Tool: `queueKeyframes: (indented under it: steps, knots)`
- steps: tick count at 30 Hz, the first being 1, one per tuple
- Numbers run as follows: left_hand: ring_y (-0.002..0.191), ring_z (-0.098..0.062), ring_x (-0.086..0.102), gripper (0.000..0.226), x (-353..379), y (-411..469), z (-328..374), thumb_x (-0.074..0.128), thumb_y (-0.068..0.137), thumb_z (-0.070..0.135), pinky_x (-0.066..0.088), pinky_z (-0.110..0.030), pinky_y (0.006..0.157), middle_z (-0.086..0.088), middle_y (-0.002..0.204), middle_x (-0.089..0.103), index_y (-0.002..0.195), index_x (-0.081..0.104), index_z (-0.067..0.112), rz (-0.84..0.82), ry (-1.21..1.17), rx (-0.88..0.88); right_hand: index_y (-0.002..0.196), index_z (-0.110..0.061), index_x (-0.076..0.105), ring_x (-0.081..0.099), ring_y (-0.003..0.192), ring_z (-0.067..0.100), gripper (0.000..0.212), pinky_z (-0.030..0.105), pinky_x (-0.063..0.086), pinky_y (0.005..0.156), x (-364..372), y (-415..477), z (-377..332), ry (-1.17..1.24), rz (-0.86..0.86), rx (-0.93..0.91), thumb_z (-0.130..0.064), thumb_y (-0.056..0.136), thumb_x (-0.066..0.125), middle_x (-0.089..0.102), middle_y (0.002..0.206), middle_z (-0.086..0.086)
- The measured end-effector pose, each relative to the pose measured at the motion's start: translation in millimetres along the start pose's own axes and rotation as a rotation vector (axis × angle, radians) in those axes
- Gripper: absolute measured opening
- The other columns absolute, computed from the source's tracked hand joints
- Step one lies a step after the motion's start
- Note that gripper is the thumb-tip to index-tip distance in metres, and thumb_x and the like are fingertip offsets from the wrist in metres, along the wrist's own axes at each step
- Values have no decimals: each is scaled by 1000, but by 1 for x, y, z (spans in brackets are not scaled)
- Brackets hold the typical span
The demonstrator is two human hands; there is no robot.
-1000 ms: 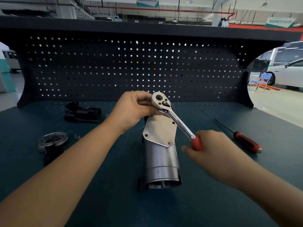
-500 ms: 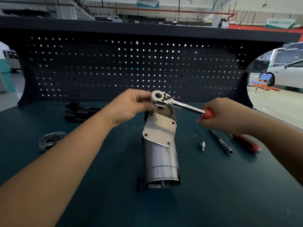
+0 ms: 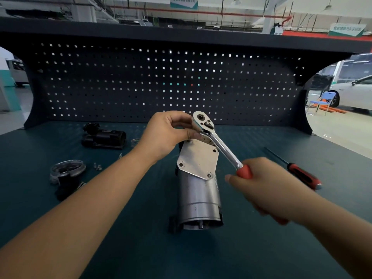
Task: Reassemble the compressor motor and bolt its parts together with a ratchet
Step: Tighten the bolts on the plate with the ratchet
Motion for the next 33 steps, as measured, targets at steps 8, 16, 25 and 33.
queueKeyframes:
  steps: [8,16,25,33]
  knots:
    - [76,4,65,20,3,8,-3,59,83,-6,48,-11,72,14,80,72,93,68,10,-275,26,-116,61,-16,47,45,44,10,34,20,36,43,-50,44,5,-331,2,-124,-33,84,63,47,49,-5]
    - [75,-3,69,31,4,3,-9,70,70,-9,52,-14,67,9,75,74,76,73,22,-71,-75,-61,65,-10,43,35,24,12,34,16,28,27,1,9,8,-81,52,-13,-31,88,57,41,39,-2]
    - [80,4,66,17,1,7,-2,64,75,9,48,-10,73,15,80,73,87,69,18,-241,-19,-79,61,-12,47,40,33,6,33,14,30,34,-36,34,8,-275,25,-98,-30,84,61,44,46,-3]
    - [81,5,65,27,0,7,-6,55,87,-4,46,-9,75,16,77,72,91,68,19,-176,15,-34,64,-12,47,42,32,15,34,19,35,34,-36,40,8,-197,-65,-66,-33,87,62,46,38,-2]
Point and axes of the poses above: each hand's wrist, its own y-axis towards the middle knuckle, its own x-axis out of the palm, z = x × y, the point moved 5 cm from there along y, towards the middle knuckle
